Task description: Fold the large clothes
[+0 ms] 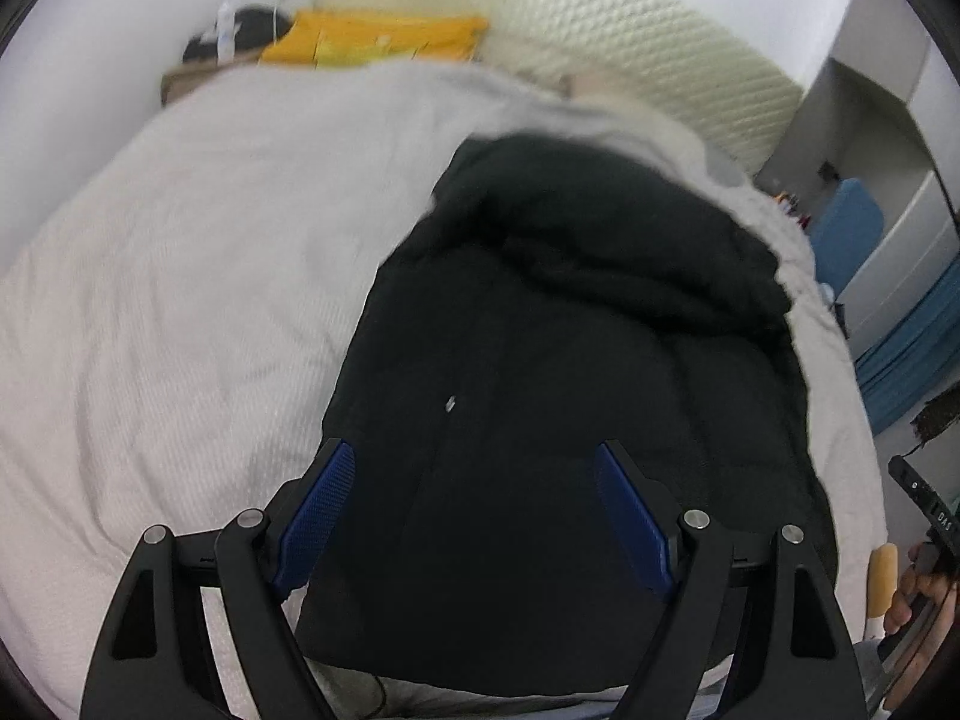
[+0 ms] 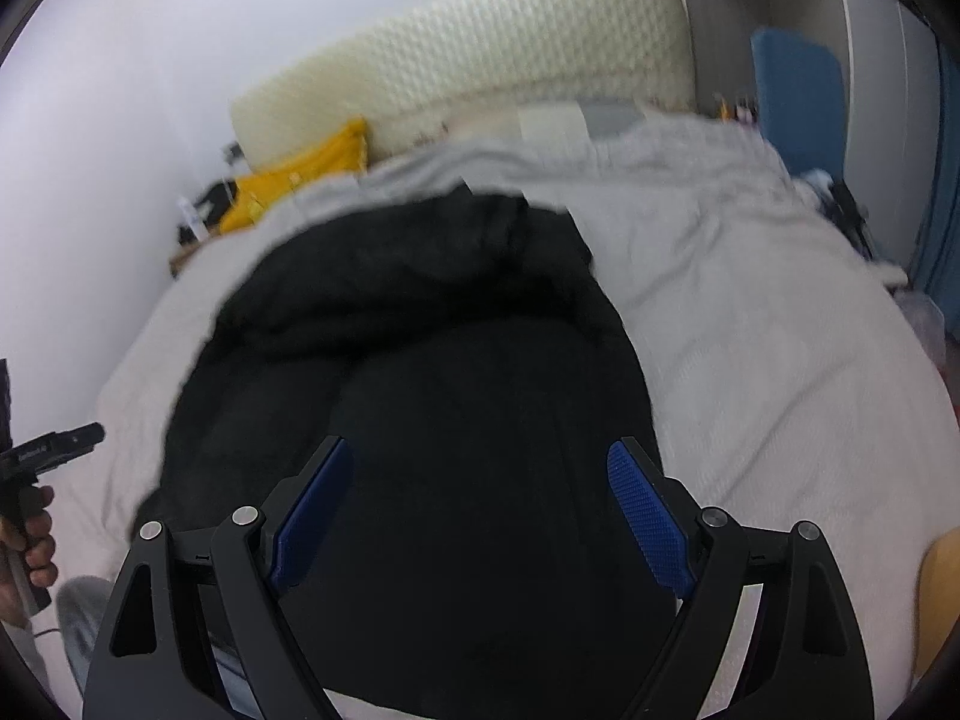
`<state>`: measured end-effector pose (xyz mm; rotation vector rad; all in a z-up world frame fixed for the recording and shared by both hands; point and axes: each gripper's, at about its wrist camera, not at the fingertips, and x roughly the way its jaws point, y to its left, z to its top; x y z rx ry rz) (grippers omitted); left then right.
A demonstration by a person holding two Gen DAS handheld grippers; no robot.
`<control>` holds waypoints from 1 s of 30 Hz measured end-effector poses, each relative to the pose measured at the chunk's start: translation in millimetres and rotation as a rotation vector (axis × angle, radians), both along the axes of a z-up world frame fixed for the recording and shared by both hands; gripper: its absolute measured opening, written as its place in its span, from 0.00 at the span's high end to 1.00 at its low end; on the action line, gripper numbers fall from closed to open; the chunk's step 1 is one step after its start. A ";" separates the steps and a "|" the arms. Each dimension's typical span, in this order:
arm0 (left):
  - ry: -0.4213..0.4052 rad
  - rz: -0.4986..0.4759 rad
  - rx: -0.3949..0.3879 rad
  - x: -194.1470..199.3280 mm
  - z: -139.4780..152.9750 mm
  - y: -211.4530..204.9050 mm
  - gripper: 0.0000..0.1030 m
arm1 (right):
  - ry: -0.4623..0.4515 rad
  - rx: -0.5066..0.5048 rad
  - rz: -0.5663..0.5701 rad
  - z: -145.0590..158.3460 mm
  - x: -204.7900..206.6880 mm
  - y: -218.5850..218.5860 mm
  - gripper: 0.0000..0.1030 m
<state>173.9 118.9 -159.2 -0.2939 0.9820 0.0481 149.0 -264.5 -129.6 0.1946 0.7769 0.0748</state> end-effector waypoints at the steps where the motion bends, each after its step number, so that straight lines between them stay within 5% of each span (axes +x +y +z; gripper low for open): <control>1: 0.021 0.002 -0.011 3.6 -7.8 3.3 0.20 | 0.013 0.004 0.000 -4.8 0.9 -1.6 0.16; 9: 0.186 0.080 -0.110 30.8 -67.8 32.9 0.20 | 0.171 0.213 -0.088 -56.4 23.4 -51.0 0.16; 14: 0.250 0.105 -0.149 42.2 -94.8 41.2 0.20 | 0.197 0.187 -0.138 -68.4 31.9 -69.7 0.16; 21: 0.230 0.193 -0.265 40.7 -106.1 62.3 0.20 | 0.212 0.337 -0.277 -81.2 19.7 -113.1 0.16; 25: 0.203 0.240 -0.242 30.7 -99.2 72.7 0.20 | 0.271 0.355 -0.255 -93.2 21.6 -109.1 0.16; 30: 0.196 0.328 -0.211 18.0 -91.8 86.2 0.20 | 0.387 0.516 -0.244 -126.9 25.5 -102.7 0.16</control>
